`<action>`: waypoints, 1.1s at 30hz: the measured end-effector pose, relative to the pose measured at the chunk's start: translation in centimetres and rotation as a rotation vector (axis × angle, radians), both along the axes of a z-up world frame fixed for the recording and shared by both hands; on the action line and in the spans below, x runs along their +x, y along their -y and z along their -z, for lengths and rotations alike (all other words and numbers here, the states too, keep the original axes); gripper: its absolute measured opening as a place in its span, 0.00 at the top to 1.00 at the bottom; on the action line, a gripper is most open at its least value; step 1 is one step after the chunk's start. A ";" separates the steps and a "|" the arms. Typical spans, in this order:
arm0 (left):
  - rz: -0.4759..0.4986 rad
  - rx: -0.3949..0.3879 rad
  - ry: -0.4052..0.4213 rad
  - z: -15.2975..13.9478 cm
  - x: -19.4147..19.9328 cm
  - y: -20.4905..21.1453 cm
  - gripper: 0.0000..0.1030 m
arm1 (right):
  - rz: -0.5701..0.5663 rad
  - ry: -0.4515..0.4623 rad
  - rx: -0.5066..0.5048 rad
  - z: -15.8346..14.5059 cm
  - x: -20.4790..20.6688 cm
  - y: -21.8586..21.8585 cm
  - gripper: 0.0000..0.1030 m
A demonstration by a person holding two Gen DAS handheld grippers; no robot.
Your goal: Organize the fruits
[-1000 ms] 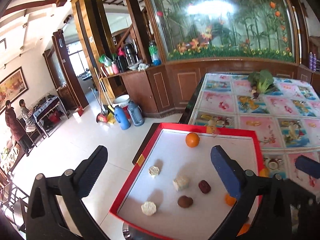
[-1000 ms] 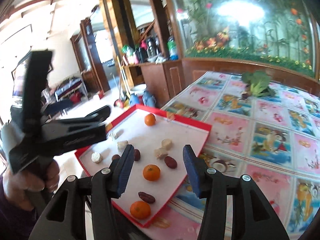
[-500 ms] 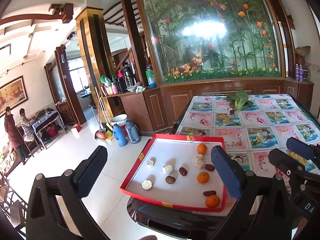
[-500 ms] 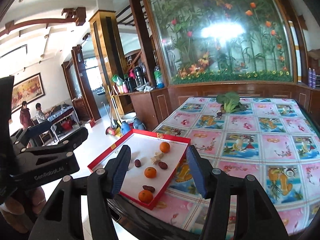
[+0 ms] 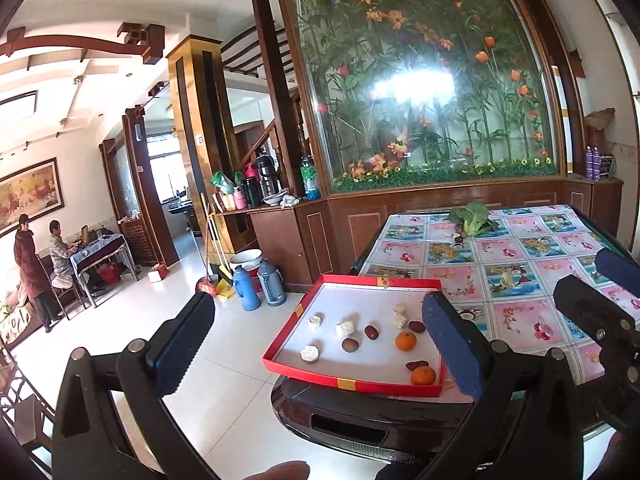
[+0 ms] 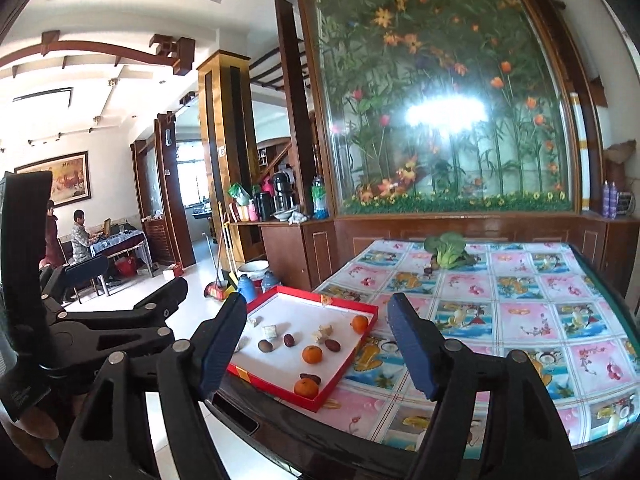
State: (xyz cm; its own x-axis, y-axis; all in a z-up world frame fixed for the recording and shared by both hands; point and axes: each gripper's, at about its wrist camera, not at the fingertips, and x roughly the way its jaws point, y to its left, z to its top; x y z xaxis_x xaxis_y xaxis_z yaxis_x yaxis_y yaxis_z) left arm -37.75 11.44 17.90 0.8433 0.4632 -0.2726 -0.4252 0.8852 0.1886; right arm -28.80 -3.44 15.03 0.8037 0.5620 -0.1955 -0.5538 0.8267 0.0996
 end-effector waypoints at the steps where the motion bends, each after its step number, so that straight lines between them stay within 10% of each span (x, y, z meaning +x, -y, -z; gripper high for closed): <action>1: 0.001 -0.001 -0.001 0.1 0.0 -0.1 0.00 | 0.007 0.011 0.000 0.0 0.1 -0.2 0.27; 33: 0.058 -0.097 0.018 1.6 -2.1 -1.9 0.00 | -0.009 -0.006 -0.016 1.5 -1.0 -1.9 0.25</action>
